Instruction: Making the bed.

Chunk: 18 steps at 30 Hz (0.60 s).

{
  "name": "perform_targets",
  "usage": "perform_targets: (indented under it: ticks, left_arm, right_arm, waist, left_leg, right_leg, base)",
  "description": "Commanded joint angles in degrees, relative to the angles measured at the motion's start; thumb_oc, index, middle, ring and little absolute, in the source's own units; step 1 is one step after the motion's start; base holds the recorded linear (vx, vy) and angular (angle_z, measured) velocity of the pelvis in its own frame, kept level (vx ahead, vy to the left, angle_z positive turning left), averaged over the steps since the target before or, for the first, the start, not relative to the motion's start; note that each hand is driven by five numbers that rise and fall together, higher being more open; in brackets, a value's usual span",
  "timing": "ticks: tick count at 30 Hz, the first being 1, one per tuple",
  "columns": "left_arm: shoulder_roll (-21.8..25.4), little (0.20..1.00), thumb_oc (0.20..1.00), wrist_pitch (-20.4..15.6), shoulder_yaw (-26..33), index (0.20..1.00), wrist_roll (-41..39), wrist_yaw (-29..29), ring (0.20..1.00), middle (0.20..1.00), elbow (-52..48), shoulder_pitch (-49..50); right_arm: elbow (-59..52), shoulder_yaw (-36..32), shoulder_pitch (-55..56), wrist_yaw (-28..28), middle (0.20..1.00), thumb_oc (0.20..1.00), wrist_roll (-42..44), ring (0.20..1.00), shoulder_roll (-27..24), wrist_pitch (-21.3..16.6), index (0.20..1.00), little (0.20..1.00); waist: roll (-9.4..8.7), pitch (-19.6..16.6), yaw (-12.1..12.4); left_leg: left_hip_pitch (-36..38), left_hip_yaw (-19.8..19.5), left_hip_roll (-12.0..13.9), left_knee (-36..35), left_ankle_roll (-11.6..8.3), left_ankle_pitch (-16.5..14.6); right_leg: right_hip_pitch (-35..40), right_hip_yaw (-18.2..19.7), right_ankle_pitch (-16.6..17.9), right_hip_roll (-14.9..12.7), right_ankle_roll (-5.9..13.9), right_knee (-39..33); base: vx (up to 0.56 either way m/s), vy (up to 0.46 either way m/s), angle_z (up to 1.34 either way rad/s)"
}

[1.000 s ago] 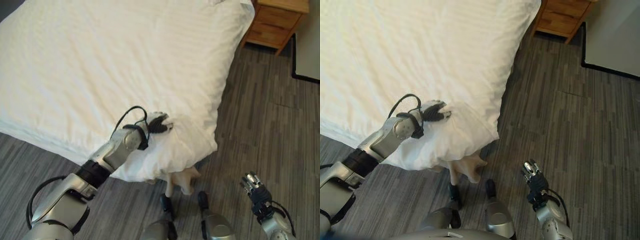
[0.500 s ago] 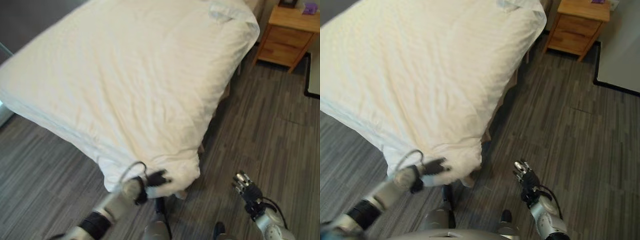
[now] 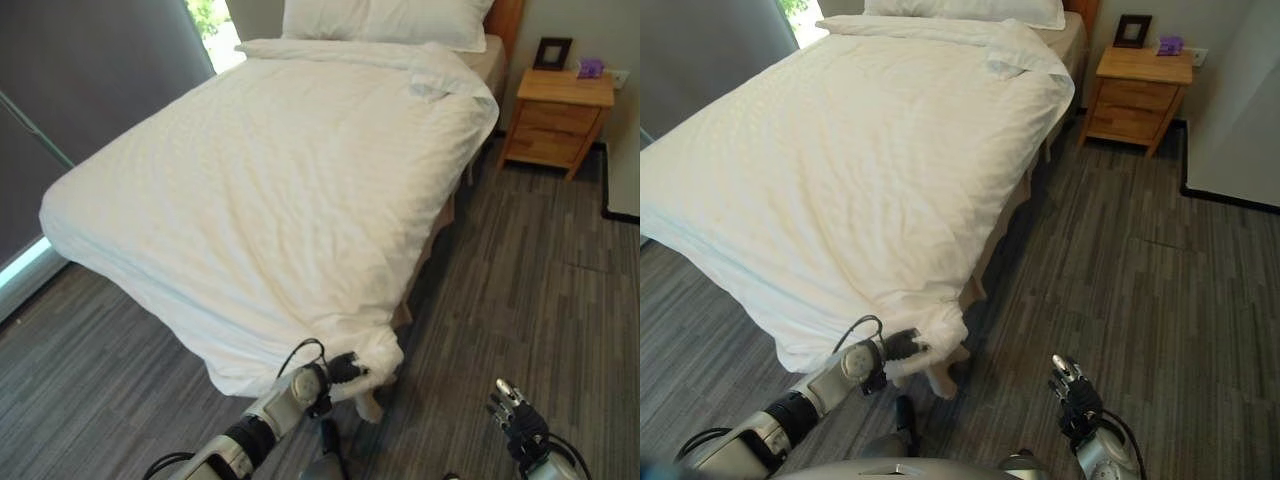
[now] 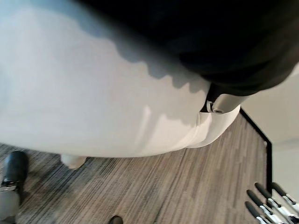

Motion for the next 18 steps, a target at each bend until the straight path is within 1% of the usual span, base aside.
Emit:
perform_targets:
  ticks: [1, 3, 4, 5, 6, 11, 14, 15, 16, 17, 18]
  left_arm:
    - [-7.36, 0.200, 0.200, -2.00, -2.88, 0.200, 1.89, 2.16, 0.200, 0.200, 7.73, -4.58]
    - [-7.54, 0.200, 0.200, -2.14, -2.89, 0.200, 1.92, 2.30, 0.200, 0.200, 8.00, -4.65]
    - [-10.50, 0.200, 0.200, -1.10, -2.42, 0.200, 3.76, 5.48, 0.200, 0.200, 15.25, -6.16]
    - [-10.65, 0.200, 0.200, -1.18, -2.39, 0.200, 3.81, 5.61, 0.200, 0.200, 15.46, -6.18]
    - [-12.22, 0.200, 0.200, -0.90, -1.60, 0.200, 3.39, 7.25, 0.200, 0.200, 18.40, -6.70]
    - [-13.60, 0.200, 0.200, -1.00, -1.36, 0.200, 3.75, 8.15, 0.200, 0.200, 21.28, -7.09]
    - [-14.05, 0.200, 0.200, -1.29, -1.72, 0.200, 4.56, 7.41, 0.200, 0.200, 22.11, -5.52]
    - [-14.08, 0.228, 0.228, -1.25, -1.64, 0.228, 4.26, 7.53, 0.228, 0.228, 22.06, -5.14]
    - [-14.06, 1.000, 1.000, -1.20, -1.03, 1.000, 2.99, 7.95, 1.000, 1.000, 21.90, -4.93]
    - [-14.17, 1.000, 1.000, -1.25, 0.04, 1.000, 0.58, 7.98, 1.000, 1.000, 21.88, -4.25]
    - [-13.98, 1.000, 1.000, -1.31, 0.07, 1.000, 0.32, 7.90, 1.000, 1.000, 21.28, -4.20]
  right_arm:
    - [-4.56, -0.97, -1.67, 0.61, 1.000, 1.000, 1.37, 1.000, 0.40, -1.28, 1.000, 1.000]
    - [-4.59, -0.99, -1.65, 0.59, 1.000, 1.000, 1.37, 1.000, 0.36, -1.28, 1.000, 1.000]
    - [-4.30, -0.03, -1.53, 0.23, 1.000, 1.000, 1.99, 1.000, 1.04, -1.57, 1.000, 1.000]
    - [-4.32, -0.01, -1.50, 0.21, 1.000, 1.000, 1.98, 1.000, 1.00, -1.59, 1.000, 1.000]
    - [-4.50, 0.93, -1.73, -0.10, 1.000, 1.000, 2.60, 1.000, 1.32, -1.88, 1.000, 1.000]
    - [-3.49, 3.28, -2.21, 0.06, 1.000, 1.000, 2.38, 1.000, 1.49, -1.36, 1.000, 1.000]
    - [-4.37, 4.90, -1.70, 0.61, 1.000, 1.000, 1.85, 1.000, 1.92, -0.91, 1.000, 1.000]
    - [-4.50, 4.98, -1.50, 0.77, 1.000, 1.000, 1.58, 1.000, 1.79, -0.86, 1.000, 1.000]
    - [-4.35, 5.10, -1.37, 0.69, 1.000, 1.000, 1.25, 1.000, 1.77, -0.83, 1.000, 1.000]
    - [-4.25, 4.71, -0.96, 0.45, 1.000, 1.000, 1.06, 1.000, 1.74, -0.91, 1.000, 1.000]
    - [-3.78, 4.39, -0.86, 0.38, 1.000, 1.000, 1.04, 1.000, 1.75, -0.88, 1.000, 1.000]
  waist:
    - [-4.29, 1.70, -3.37]
    - [-4.29, 1.58, -3.34]
    - [-4.10, 0.59, -4.36]
    - [-4.08, 0.56, -4.35]
    - [-4.05, 0.40, -4.64]
    - [-4.26, 0.05, -4.65]
    - [-4.69, -0.15, -4.77]
    - [-4.81, -0.20, -4.81]
    - [-4.86, -0.20, -4.77]
    - [-4.98, -0.21, -4.83]
    - [-4.95, -0.26, -4.82]
  left_leg:
    - [7.21, 0.25, -4.19, 6.40, 3.03, -3.70]
    - [7.23, 0.33, -4.32, 5.92, 3.11, -3.25]
    - [9.00, 0.07, -5.11, -1.51, 3.67, -2.75]
    - [9.21, 0.13, -5.18, -1.94, 3.69, -2.54]
    - [10.40, 0.30, -5.46, -5.00, 3.80, -1.96]
    - [11.59, 1.11, -5.51, -6.58, 4.09, -2.30]
    - [11.90, 1.96, -5.79, -6.61, 4.34, -3.25]
    - [11.91, 2.14, -5.79, -6.61, 4.34, -3.34]
    - [11.85, 2.14, -5.83, -6.61, 4.36, -3.36]
    - [11.75, 2.04, -5.91, -6.61, 4.42, -3.34]
    - [11.78, 2.07, -5.96, -6.61, 4.43, -3.39]
  right_leg:
    - [-4.96, 4.67, 2.09, 2.63, 0.91, 1.77]
    - [-5.15, 4.70, 2.28, 2.55, 0.90, 1.72]
    - [-6.83, 4.69, 2.82, 3.26, 1.72, 1.71]
    - [-6.82, 4.72, 2.81, 3.24, 1.75, 1.71]
    - [-7.80, 5.28, 3.36, 3.45, 1.98, 1.57]
    - [-8.20, 5.93, 3.80, 3.70, 2.24, 1.17]
    - [-8.41, 6.52, 4.12, 3.64, 2.65, 1.17]
    - [-8.42, 6.48, 4.23, 3.59, 2.72, 1.17]
    - [-8.42, 6.42, 4.28, 3.54, 2.77, 1.17]
    - [-8.49, 6.31, 4.34, 3.48, 2.92, 1.17]
    - [-8.46, 6.28, 4.34, 3.46, 2.98, 1.17]
  base:
    - [0.00, 0.008, -0.09]
    - [0.02, 0.034, 0.09]
    - [0.04, 0.047, 0.16]
    - [0.04, 0.074, 0.08]
    - [0.01, 0.030, -0.03]
    - [0.02, 0.033, -0.06]
    - [0.02, 0.041, -0.12]
    - [0.01, 0.010, -0.11]
    - [0.01, 0.018, -0.12]
    - [0.01, 0.017, -0.11]
    - [0.01, 0.015, -0.10]
